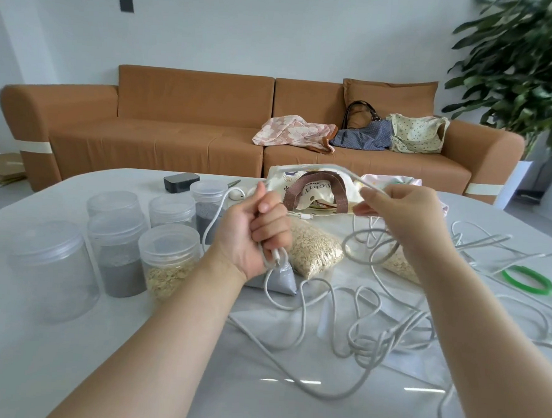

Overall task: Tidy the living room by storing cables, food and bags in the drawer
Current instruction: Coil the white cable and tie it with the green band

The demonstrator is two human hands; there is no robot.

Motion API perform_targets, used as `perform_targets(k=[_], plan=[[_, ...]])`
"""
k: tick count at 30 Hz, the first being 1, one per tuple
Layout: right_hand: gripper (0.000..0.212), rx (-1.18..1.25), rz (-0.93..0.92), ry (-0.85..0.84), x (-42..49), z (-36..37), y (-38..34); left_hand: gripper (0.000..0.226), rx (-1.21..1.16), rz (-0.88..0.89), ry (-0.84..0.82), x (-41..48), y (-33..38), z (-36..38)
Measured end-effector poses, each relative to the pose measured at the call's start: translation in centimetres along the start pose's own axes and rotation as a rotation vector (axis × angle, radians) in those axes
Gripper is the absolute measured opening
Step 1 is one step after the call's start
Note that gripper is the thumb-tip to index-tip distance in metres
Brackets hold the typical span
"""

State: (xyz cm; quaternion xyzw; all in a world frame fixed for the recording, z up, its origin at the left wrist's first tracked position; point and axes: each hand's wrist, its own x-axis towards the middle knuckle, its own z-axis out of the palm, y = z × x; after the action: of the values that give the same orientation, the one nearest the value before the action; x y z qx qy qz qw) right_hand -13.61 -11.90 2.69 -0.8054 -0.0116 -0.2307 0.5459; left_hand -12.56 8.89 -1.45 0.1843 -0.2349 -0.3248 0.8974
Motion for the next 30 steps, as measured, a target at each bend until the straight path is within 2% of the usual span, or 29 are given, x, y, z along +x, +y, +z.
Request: perform_targets(k=[3,6,8,10,12,14,19,22,27,30], plan=[[0.028,0.115,0.037,-0.070,0.3,-1.1,0.2,0.051,0.229,0.133,0.271,-0.3,0.3,0.8],[0.025,0.234,0.088,-0.217,0.2,-1.4,0.1,0.054,0.379,0.109,0.391,0.1,-0.3,1.2],[0.019,0.188,0.117,-0.302,0.2,-1.3,0.0,0.056,0.468,0.065,0.467,0.4,-0.9,1.4],[0.015,0.020,0.076,-0.328,0.1,-1.0,0.0,0.052,0.592,0.028,0.532,0.6,-1.4,1.6],[0.019,-0.176,-0.002,-0.292,0.0,-0.7,0.0,0.048,0.700,-0.002,0.568,0.6,-1.8,1.9],[0.027,-0.228,-0.033,-0.245,-0.1,-0.3,0.0,0.046,0.761,-0.034,0.585,0.7,-2.2,2.0],[0.034,0.148,0.043,-0.276,-0.2,0.6,0.1,0.034,0.928,-0.127,0.559,0.5,-3.0,2.2],[0.031,0.221,0.096,-0.329,-0.4,0.9,0.3,0.028,0.942,-0.116,0.560,0.3,-3.0,2.2],[0.022,0.265,0.274,-0.526,-0.9,1.3,0.5,0.023,0.859,0.022,0.634,0.6,-3.2,2.2],[0.021,0.289,0.355,-0.534,-1.1,1.5,0.4,0.024,0.809,0.104,0.665,0.9,-3.4,2.0]])
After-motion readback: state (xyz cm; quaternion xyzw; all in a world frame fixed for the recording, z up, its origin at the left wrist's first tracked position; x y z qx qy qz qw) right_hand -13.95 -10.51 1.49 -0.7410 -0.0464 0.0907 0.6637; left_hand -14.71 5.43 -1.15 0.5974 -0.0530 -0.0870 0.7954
